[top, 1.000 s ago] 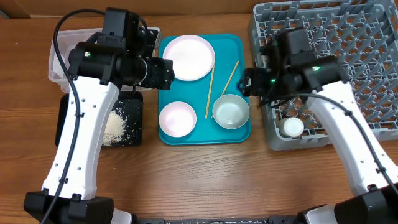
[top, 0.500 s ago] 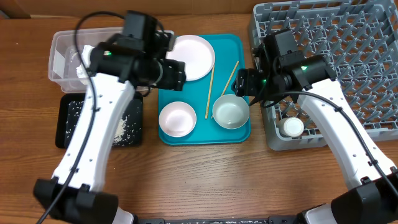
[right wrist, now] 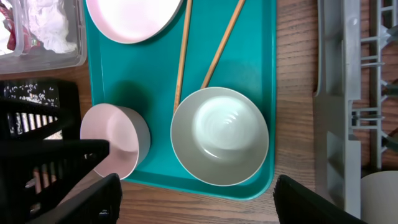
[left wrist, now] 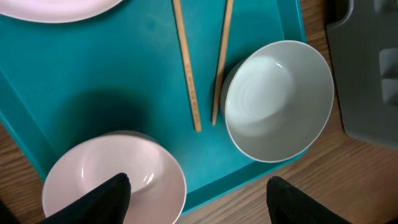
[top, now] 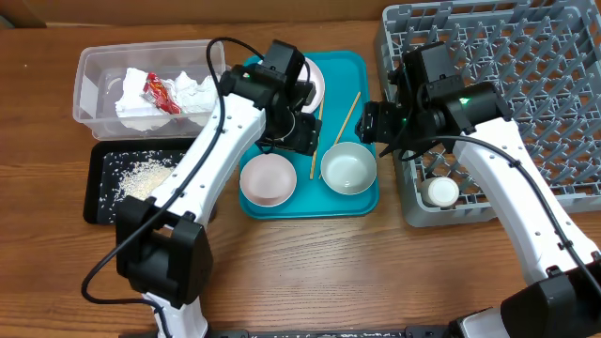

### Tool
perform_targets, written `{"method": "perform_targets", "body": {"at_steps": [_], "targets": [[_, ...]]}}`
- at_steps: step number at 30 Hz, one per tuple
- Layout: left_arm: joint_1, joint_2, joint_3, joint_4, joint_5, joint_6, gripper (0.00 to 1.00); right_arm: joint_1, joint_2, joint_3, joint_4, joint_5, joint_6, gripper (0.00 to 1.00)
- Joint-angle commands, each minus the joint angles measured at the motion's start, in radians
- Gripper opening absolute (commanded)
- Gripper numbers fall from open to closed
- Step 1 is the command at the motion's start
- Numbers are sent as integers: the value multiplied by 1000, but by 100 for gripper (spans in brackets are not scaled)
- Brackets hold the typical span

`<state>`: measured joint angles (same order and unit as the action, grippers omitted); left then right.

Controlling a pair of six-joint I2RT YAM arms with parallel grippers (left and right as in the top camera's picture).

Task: Sort waste into correct bins and load items into the dishwasher
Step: 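Move both grippers toward the bowls on the teal tray, then grasp the rim of the pale green bowl with the right gripper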

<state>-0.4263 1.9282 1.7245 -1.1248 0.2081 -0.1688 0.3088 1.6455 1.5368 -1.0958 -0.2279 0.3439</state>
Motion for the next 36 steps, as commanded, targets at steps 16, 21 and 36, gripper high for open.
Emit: {"method": "perform_targets", "body": {"at_steps": [16,21,36], "targets": [[-59,14,-4,30,-40,-48,71,-3,-1,5,-10,26,8,80],[-59,14,-23,48,-60,-72,72,-3,-1,5,-8,26,8,80],[-54,14,-62,124,-63,-98,74,-2,6,-106,25,37,28,79]]}}
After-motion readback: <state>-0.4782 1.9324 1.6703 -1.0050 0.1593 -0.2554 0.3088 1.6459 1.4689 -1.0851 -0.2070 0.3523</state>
